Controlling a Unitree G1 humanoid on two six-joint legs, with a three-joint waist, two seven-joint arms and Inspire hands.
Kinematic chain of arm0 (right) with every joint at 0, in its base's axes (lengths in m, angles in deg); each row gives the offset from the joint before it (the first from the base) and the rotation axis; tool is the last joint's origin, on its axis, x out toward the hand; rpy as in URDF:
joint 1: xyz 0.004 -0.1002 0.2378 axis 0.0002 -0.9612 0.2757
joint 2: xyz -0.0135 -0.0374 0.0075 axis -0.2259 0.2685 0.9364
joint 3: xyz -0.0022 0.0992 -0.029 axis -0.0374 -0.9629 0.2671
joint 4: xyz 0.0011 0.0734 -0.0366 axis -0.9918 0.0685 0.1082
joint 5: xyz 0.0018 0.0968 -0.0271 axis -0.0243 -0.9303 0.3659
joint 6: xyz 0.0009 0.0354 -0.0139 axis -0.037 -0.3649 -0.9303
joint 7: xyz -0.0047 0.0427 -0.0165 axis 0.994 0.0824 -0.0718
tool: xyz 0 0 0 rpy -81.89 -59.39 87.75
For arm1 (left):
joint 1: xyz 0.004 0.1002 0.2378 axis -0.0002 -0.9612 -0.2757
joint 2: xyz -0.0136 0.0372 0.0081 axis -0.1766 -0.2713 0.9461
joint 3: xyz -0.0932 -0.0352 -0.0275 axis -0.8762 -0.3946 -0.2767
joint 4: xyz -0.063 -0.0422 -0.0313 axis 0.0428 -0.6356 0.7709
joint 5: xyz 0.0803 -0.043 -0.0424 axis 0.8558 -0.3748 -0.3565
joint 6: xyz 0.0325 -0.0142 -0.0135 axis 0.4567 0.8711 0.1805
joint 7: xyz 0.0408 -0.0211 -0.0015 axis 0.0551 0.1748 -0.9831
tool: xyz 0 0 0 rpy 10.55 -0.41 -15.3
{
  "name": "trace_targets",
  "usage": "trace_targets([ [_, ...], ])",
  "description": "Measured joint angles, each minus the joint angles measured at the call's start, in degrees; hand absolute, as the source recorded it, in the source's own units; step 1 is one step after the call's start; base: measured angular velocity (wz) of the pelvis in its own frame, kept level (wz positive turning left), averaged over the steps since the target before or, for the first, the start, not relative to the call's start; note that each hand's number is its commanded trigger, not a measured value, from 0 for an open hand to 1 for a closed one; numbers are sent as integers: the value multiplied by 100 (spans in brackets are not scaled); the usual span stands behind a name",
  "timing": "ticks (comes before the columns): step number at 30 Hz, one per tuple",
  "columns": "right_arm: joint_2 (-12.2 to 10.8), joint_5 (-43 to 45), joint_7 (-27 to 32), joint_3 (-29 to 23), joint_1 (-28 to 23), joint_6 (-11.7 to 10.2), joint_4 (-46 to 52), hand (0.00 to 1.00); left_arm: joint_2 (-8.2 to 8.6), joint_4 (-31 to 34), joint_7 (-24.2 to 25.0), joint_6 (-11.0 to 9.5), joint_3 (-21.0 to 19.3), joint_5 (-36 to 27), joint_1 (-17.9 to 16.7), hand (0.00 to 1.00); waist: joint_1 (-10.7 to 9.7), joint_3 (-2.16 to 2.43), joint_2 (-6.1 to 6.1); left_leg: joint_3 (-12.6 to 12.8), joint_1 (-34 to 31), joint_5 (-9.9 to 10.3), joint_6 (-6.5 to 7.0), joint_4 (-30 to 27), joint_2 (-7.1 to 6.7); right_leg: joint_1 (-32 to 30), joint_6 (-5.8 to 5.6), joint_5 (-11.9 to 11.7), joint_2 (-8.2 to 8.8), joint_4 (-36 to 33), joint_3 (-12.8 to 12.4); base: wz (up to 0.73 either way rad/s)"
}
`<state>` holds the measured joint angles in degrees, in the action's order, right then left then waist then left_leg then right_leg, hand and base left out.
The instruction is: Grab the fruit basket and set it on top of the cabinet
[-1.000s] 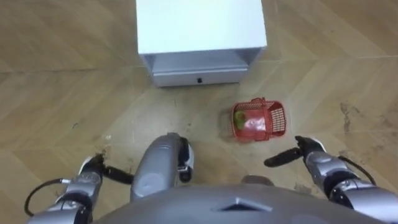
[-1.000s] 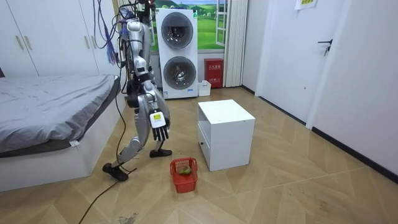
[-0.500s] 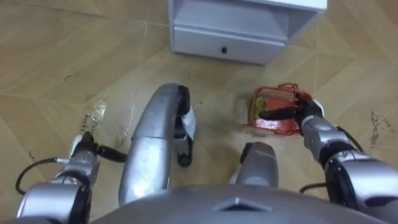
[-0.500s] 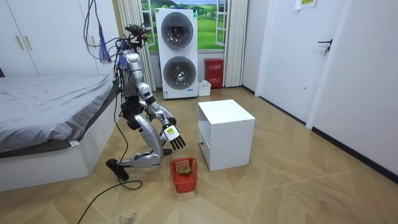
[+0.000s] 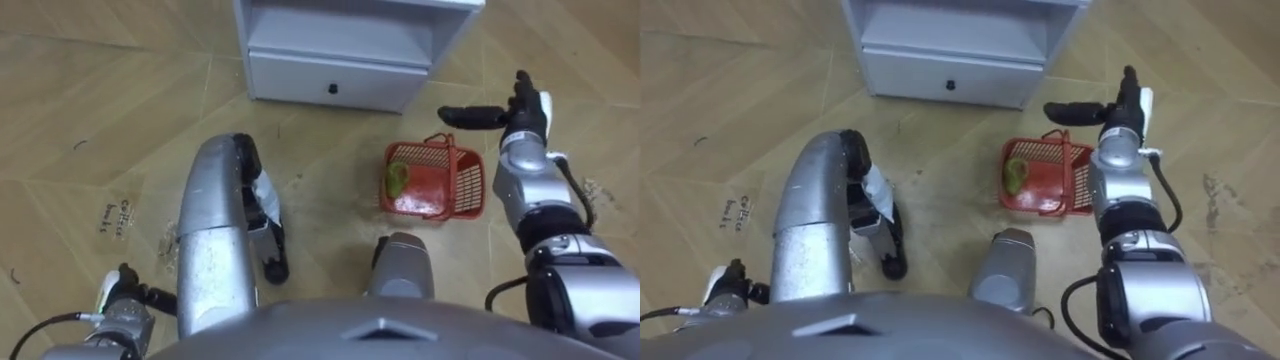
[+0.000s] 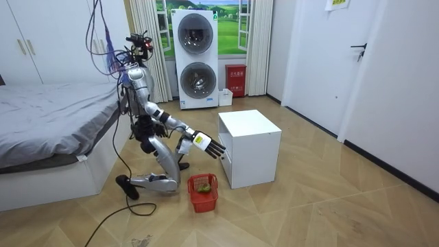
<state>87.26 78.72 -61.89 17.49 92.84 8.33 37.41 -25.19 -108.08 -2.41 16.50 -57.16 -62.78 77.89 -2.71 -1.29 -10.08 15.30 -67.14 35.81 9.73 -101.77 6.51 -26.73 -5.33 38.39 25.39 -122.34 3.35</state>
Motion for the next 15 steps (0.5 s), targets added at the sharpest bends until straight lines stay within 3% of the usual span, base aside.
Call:
trace_targets([
  [3, 79, 18, 157, 5, 79, -93, 130, 0, -3, -1, 35, -46, 151, 1, -133, 0, 2, -13, -20, -2, 29, -27, -67, -6, -9, 34, 76, 49, 7, -24, -13, 1],
  [5, 95, 20, 174, 17, 212, -121, 112, 0, 1, 1, 66, -53, 197, 0, -188, 0, 1, -66, -39, -139, 25, -84, -190, -65, -104, 69, 193, 149, 40, -74, -68, -24],
  [7, 96, 20, 176, 151, 387, -223, -5, 0, -8, -47, 174, -80, 214, -20, -294, 0, 43, -111, 0, -774, -275, -386, -640, -565, -651, 260, 224, 258, 74, -294, -166, -39],
  [8, 98, 10, 180, 155, 363, -228, -4, 0, -33, -61, 183, -80, 280, -60, -330, 0, 31, -108, -10, -814, -367, -393, -682, -657, -839, 349, 214, 272, 94, -378, -172, 27],
  [9, 214, -16, 243, 137, 280, -230, -4, 0, -95, -78, 230, -80, 435, -115, -262, 0, -59, -76, -48, -766, -530, -223, -713, -682, -1119, 538, 131, 364, 64, -588, -214, 69],
  [10, 482, -24, 289, 141, 302, -252, -69, 0, -8, -75, 285, -82, 537, -145, -90, 0, -20, -115, 33, -815, -599, -38, -744, -858, -1080, 514, 70, 431, -44, -797, -259, 53],
  [11, 597, -34, 282, 139, 397, -254, -147, 0, 80, -42, 323, -116, 581, -206, -13, 0, 87, -203, 150, -835, -664, -8, -742, -897, -1005, 441, 33, 436, -45, -800, -255, 0],
  [12, 584, -27, 252, 232, 524, -260, -309, 0, 126, -23, 413, -207, 660, -221, 17, 0, 179, -221, 154, -827, -748, -10, -753, -892, -1021, 288, 45, 495, -41, -835, -386, -35],
  [14, 533, -26, 131, 482, 565, -262, -511, 0, 160, -35, 434, -200, 720, -219, -2, 0, 224, -213, 137, -861, -750, -56, -827, -950, -1022, 242, 47, 494, -59, -834, -514, -37],
  [15, 508, -26, 66, 609, 559, -261, -636, 0, 157, -33, 435, -199, 717, -220, -45, 0, 280, -217, 133, -935, -795, -241, -883, -1072, -1044, 245, 69, 484, -111, -833, -603, -37],
])
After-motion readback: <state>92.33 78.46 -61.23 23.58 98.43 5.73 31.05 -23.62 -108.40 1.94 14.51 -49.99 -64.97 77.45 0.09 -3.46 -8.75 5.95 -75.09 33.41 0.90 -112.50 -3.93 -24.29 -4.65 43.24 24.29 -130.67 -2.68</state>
